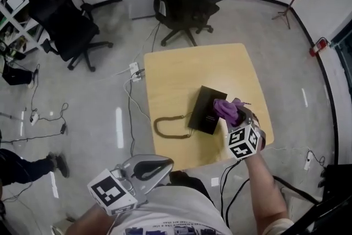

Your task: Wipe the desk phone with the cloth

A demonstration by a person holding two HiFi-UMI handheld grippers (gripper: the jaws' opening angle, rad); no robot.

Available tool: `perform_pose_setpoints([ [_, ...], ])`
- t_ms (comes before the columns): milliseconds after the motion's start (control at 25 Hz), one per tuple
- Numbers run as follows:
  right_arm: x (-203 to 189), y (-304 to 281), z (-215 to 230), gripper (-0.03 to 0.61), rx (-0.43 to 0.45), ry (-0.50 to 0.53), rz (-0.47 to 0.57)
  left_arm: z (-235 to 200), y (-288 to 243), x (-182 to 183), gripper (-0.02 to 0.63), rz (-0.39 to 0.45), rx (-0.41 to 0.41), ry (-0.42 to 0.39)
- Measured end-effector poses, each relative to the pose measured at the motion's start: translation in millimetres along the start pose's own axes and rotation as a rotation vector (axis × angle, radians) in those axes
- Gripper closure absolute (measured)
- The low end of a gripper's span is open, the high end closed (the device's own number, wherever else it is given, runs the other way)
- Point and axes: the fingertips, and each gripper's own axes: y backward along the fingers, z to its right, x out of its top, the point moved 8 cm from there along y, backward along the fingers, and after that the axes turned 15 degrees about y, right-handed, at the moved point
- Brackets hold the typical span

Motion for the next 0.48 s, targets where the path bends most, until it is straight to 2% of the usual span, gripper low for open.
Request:
perform_pose_setpoints([
  [480,0.8,-57.6,9.9,0.419,0.007,0.175,-0.116,-14.2,-1.2,1.7,0.609,0.007,0.07,0.015],
])
